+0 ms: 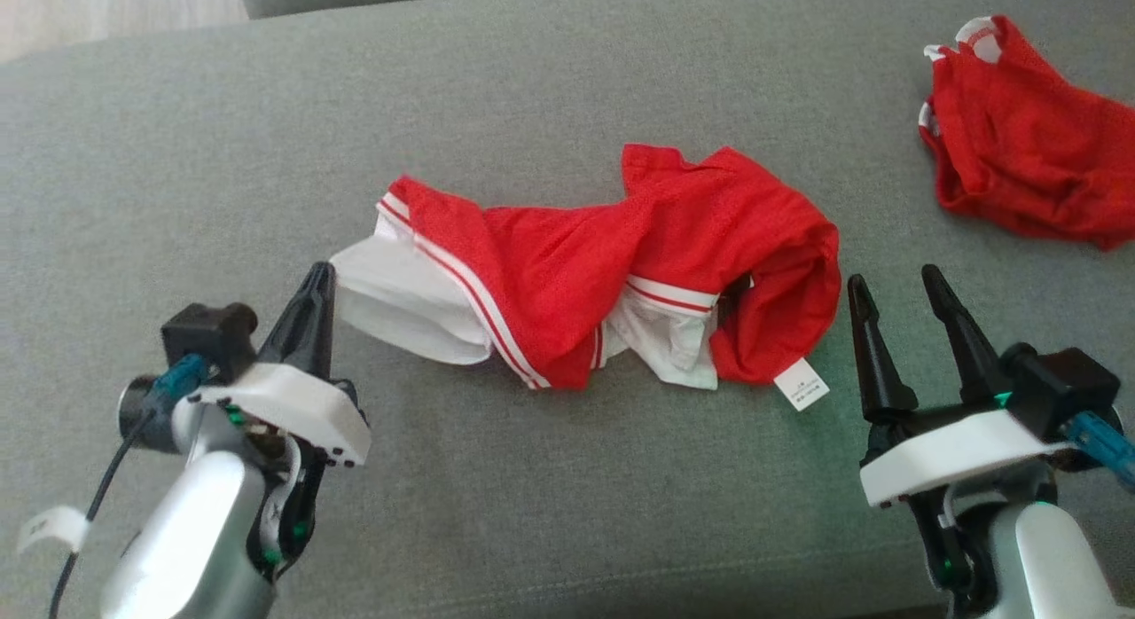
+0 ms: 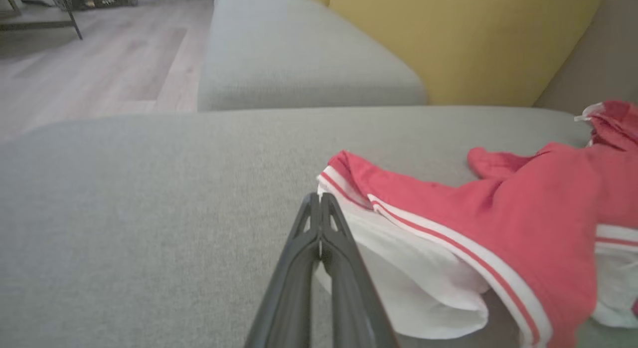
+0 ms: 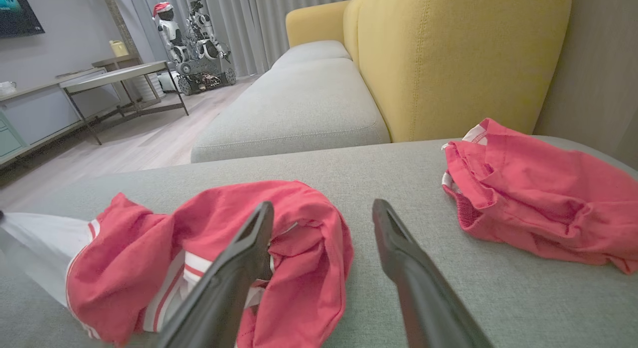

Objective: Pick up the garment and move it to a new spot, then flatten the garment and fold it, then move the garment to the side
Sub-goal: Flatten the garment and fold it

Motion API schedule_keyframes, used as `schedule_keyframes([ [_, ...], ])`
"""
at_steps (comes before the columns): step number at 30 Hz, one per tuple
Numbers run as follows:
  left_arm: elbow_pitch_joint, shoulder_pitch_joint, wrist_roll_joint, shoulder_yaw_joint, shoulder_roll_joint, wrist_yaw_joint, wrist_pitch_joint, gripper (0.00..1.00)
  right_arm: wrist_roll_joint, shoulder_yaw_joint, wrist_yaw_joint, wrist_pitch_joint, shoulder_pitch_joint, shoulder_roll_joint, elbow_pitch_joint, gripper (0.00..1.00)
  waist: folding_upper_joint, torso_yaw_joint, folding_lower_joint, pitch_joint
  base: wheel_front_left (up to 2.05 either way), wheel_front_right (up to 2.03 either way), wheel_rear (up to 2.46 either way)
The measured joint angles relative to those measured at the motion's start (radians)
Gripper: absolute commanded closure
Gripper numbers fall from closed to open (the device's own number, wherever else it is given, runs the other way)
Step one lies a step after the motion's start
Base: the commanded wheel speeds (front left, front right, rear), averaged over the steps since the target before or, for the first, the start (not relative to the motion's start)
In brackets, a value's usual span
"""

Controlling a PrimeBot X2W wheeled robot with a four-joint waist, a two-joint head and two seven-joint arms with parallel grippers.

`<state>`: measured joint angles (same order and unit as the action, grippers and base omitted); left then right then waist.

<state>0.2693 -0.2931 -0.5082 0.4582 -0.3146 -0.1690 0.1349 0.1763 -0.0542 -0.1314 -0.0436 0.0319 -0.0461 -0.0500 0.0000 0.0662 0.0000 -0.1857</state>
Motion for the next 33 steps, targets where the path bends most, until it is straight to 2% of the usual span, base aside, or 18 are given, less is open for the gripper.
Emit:
schedule_keyframes([
  [11,-0.362,0.076,0.058,-0.021,-0.071,-0.088,-0.002,1.0,0.0,0.011,0.0,-0.001,-0.032,0.0,0.0,0.0,0.0,-0.026,0.0,0.074,0.0,0.0,0.0],
  [20,-0.614,0.085,0.108,-0.018,-0.118,-0.123,-0.057,1.0,0.014,0.01,0.0,-0.002,-0.061,0.0,-0.003,0.0,0.0,-0.028,-0.0001,0.113,0.0,0.0,0.0],
  [24,-0.606,0.111,0.1,-0.02,-0.119,-0.146,-0.085,1.0,0.019,0.009,0.0,-0.002,-0.066,0.0,-0.004,0.0,0.0,-0.025,0.0,0.096,0.0,0.0,0.0],
  [28,-0.535,0.177,0.061,-0.026,-0.114,-0.16,-0.085,1.0,0.024,0.009,0.0,-0.002,-0.065,0.0,-0.006,0.0,0.0,-0.022,-0.0001,0.078,0.0,0.0,0.0],
  [33,-0.361,0.262,-0.022,-0.062,-0.08,-0.162,-0.039,1.0,0.026,0.008,0.0,-0.002,-0.062,0.0,-0.008,0.0,0.0,-0.02,-0.0001,0.046,0.0,0.0,0.0],
])
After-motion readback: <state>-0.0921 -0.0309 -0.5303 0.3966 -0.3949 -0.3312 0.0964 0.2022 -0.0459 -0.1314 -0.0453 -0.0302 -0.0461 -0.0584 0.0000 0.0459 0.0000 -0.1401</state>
